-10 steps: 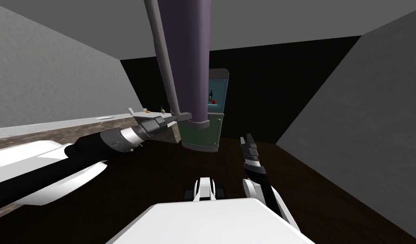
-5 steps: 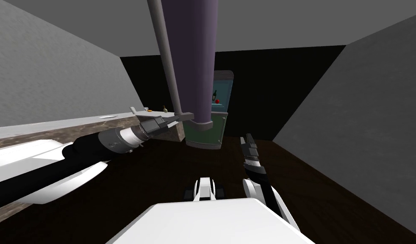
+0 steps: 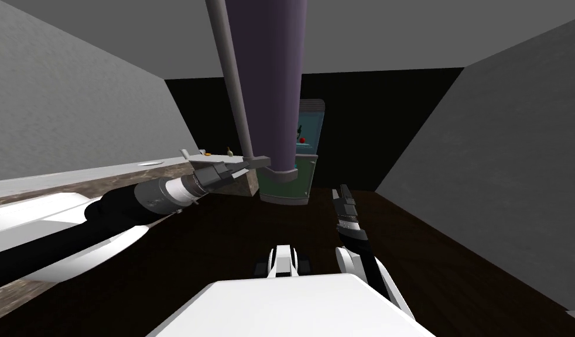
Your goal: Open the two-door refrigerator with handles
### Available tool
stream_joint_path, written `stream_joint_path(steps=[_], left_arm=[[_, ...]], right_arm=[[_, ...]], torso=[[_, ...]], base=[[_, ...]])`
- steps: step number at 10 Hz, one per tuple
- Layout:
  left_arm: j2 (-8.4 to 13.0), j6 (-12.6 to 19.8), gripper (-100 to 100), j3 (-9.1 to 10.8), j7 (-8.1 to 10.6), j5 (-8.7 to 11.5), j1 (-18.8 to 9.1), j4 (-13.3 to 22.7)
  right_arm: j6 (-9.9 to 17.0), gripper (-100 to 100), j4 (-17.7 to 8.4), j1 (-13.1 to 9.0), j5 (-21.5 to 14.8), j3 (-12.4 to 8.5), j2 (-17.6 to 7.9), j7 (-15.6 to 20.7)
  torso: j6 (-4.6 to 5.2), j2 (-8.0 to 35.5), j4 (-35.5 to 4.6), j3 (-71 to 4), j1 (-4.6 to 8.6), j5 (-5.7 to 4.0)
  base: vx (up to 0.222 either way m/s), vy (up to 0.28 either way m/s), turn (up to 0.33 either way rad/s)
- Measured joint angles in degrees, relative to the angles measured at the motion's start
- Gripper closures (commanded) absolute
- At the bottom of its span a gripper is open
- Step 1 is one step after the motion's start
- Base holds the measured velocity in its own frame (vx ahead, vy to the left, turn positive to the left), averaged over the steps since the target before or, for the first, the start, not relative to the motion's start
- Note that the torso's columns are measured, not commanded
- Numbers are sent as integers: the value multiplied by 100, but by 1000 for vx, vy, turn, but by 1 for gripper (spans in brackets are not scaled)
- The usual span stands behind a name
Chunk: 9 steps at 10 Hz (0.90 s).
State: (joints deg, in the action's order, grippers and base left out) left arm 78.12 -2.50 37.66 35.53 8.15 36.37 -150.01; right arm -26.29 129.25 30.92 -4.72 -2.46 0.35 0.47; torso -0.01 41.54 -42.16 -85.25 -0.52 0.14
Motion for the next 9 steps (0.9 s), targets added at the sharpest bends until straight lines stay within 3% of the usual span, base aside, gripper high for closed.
stream_joint_path(steps=[9], left_arm=[[97,-666,100,-48,54,39,37,0]], right_arm=[[0,0,0,0,0,0,0,0]], torso=[[15,-55,12,-54,20,-15]], base=[[-33,242,-59]])
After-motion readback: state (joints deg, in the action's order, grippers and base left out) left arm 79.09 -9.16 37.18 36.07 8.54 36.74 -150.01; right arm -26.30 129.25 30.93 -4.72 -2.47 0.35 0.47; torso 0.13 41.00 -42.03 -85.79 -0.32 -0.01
